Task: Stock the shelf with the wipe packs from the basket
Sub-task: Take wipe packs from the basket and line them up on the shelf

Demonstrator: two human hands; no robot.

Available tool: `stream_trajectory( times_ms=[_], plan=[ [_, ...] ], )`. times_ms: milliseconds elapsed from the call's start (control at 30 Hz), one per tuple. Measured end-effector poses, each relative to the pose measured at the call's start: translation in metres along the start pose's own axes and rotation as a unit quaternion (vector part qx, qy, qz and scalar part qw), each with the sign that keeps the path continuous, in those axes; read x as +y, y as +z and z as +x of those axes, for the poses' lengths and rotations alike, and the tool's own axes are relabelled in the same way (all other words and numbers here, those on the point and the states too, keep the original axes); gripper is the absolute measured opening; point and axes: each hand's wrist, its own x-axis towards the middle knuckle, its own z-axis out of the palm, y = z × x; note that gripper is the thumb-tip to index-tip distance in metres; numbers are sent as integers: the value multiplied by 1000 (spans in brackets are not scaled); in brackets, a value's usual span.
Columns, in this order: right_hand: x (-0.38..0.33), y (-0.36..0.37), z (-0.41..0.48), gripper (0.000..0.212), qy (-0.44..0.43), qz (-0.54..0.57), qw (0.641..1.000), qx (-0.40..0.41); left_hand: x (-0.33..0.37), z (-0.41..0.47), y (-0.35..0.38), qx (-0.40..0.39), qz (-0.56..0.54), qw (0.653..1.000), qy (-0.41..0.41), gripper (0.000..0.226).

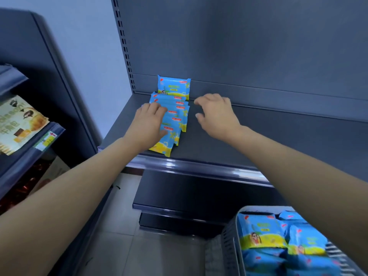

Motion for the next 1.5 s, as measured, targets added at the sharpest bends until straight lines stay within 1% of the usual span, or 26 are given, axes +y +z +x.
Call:
stream_trajectory(
  times_ms=[100, 267, 400, 467, 600, 767, 833, 1033, 1167, 1267, 1400, 1500],
  plan=[
    [13, -15, -25, 37, -14, -34, 999, 16, 35, -4, -13, 35, -16, 999, 20, 55],
    [51, -46, -75, 37, -19, -97, 994, 54, 107, -7, -35, 84, -39, 994, 60, 53],
    [95, -65, -126, 38, -9, -110, 992, 67, 179, -17, -39, 103, -48, 989, 94, 52],
    [121, -70, -156, 38, -4, -104, 993, 53, 218, -25, -34, 98, -51, 989, 102, 52],
    [174, -70, -218, 40, -18, -102, 995, -1, 293, -49, -11, 50, -70, 992, 94, 52],
    [214, -58, -264, 38, -54, -114, 992, -28, 344, -77, 18, 15, -90, 994, 58, 50],
    [221, -51, -280, 36, -64, -112, 991, -39, 356, -91, 30, -14, -83, 995, 44, 51],
    [235, -20, -312, 33, -81, -96, 988, -91, 362, -117, 70, -113, -68, 991, -4, 51],
    [246, 7, -332, 37, -54, -97, 979, -174, 354, -126, 104, -196, -62, 978, -29, 51],
    [258, 30, -347, 39, -26, -104, 966, -234, 349, -125, 126, -242, -48, 968, -37, 52],
    [273, 60, -364, 45, 27, -101, 941, -321, 344, -121, 151, -296, -25, 954, -39, 64],
    [281, 75, -371, 54, 63, -97, 928, -355, 342, -115, 164, -343, -16, 938, -36, 72]
  ],
)
